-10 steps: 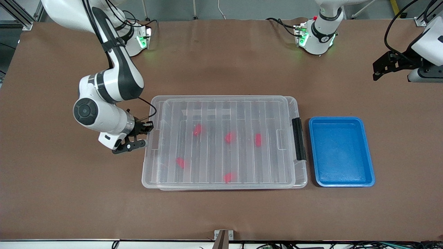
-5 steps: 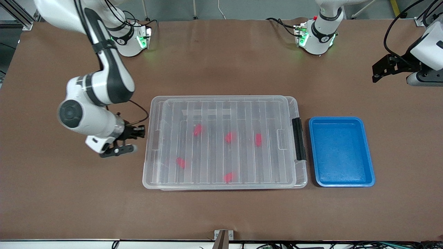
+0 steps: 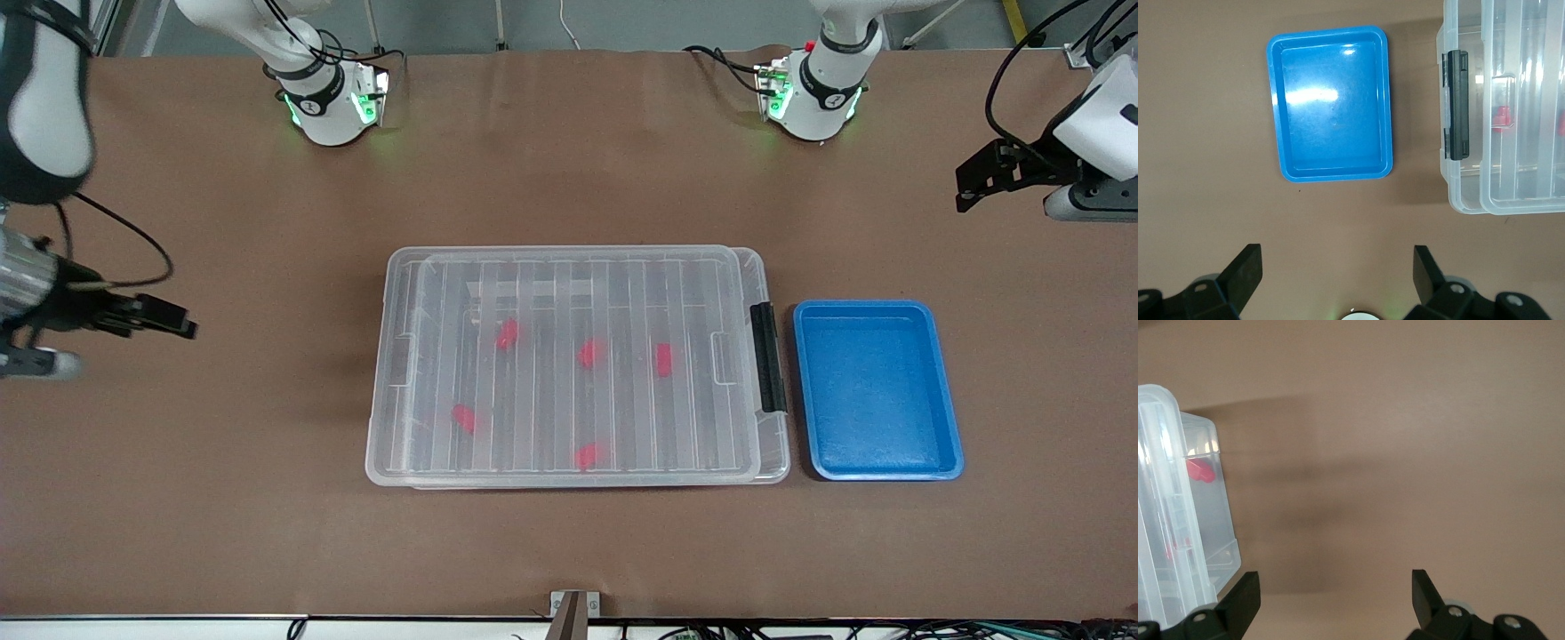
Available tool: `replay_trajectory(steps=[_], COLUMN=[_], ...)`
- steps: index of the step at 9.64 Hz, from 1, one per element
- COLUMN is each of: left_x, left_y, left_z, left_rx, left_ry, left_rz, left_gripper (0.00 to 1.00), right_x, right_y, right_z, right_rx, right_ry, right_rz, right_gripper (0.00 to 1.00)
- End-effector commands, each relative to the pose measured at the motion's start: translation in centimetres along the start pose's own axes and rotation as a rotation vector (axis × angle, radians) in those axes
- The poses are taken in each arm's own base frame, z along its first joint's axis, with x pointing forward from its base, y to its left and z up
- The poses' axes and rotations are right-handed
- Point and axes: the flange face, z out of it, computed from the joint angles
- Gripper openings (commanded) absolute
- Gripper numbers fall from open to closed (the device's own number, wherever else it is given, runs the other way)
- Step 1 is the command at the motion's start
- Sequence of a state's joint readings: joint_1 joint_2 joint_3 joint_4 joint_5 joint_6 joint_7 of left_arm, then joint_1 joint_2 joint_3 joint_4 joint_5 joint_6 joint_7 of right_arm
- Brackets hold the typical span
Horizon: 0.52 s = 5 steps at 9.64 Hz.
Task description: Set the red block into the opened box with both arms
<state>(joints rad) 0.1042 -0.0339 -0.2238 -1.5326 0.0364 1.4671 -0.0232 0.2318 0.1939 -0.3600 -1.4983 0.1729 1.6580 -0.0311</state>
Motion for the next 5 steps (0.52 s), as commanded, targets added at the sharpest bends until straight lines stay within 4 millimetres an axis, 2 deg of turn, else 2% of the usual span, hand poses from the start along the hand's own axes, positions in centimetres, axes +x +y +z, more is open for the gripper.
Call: replay_trajectory(steps=[1,3,5], left_x=[0.0,-0.1,-0.1], left_y=[-0.1,-0.2,-1.3], left_z=[1.1,0.8,0.7], left_rx=[-0.016,-0.012,-0.012], left_ry=[-0.029,-0.024,-0.023], left_rz=[0.001,0.005,-0.010], left_gripper=[1.00,1.00,1.00], right_x=[-2.1,-4.1,-6.4], right_y=[1.8,2.2,3.1], right_z=[-4.4,-8.4,-10.4], right_rx=[-0.014,-0.050,-0.097], right_ry=[-0.002,-0.044,-0.061], right_rz=[0.031,0.032,0.037], right_gripper=[1.00,1.00,1.00])
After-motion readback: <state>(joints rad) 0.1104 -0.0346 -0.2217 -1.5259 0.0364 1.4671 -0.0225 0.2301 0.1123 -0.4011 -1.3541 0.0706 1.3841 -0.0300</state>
